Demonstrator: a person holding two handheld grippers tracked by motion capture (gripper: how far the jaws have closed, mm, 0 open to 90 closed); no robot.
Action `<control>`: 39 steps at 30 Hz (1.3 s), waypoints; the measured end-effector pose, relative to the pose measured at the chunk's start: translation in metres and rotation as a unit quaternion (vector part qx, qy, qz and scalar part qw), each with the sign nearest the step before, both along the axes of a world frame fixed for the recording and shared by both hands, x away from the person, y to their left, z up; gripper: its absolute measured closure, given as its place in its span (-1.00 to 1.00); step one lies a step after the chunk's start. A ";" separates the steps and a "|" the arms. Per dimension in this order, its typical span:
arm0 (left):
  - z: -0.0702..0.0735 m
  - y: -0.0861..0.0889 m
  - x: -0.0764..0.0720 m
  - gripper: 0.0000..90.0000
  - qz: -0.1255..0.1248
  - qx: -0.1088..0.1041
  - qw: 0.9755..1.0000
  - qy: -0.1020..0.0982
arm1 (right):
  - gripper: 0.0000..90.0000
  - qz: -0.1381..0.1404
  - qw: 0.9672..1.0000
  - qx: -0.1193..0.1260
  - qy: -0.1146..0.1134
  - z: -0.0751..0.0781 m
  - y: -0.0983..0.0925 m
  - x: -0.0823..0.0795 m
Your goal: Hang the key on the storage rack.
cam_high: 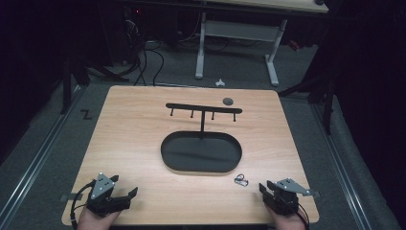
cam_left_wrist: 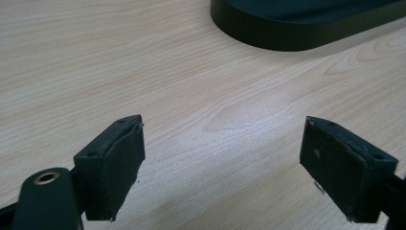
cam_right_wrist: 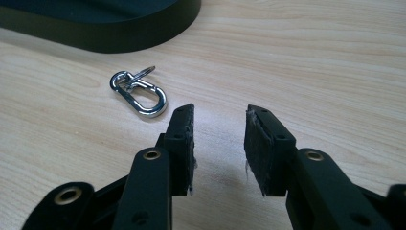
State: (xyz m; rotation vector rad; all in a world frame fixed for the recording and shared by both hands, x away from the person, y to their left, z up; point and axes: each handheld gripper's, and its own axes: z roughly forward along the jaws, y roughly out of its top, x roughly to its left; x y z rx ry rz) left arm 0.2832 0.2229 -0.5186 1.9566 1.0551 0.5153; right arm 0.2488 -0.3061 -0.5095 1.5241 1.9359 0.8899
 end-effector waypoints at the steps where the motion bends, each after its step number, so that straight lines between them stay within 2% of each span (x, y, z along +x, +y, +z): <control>1: 0.003 -0.001 0.001 -0.65 -0.002 0.001 1.000 -0.005 | 0.35 -0.007 1.000 0.001 -0.002 0.000 0.000 -0.001; 4: 0.004 -0.003 0.002 -0.65 -0.003 -0.004 1.000 -0.008 | 0.31 -0.008 1.000 0.002 -0.004 -0.001 0.001 -0.001; 9: 0.002 -0.006 0.009 -0.65 -0.007 -0.001 1.000 -0.009 | 0.24 0.000 1.000 -0.001 -0.004 -0.001 0.000 -0.005; 14: 0.001 -0.007 0.009 -0.66 -0.006 -0.006 1.000 -0.007 | 0.23 -0.003 1.000 0.005 -0.004 -0.002 -0.003 -0.005; 20: 0.003 -0.006 0.009 -0.67 0.000 -0.017 1.000 -0.018 | 0.24 0.011 1.000 0.013 0.009 -0.005 -0.001 -0.004; 24: 0.002 -0.008 0.012 -0.67 -0.003 -0.022 1.000 -0.017 | 0.24 0.014 1.000 0.011 0.009 -0.005 0.000 -0.005; 25: 0.001 -0.009 0.013 -0.68 -0.005 -0.021 1.000 -0.018 | 0.25 0.013 1.000 0.019 0.011 -0.004 -0.002 -0.006; 30: 0.002 -0.017 0.020 -0.70 -0.014 -0.027 0.999 -0.021 | 0.26 0.012 0.999 0.027 0.012 0.002 0.000 -0.007; 36: 0.005 -0.021 0.024 -0.70 -0.019 -0.030 0.999 -0.026 | 0.24 0.020 0.999 0.002 0.028 0.007 0.006 -0.004; 39: 0.008 -0.020 0.025 -0.70 -0.015 -0.041 0.999 -0.032 | 0.23 0.019 0.999 0.006 0.042 0.009 0.007 0.000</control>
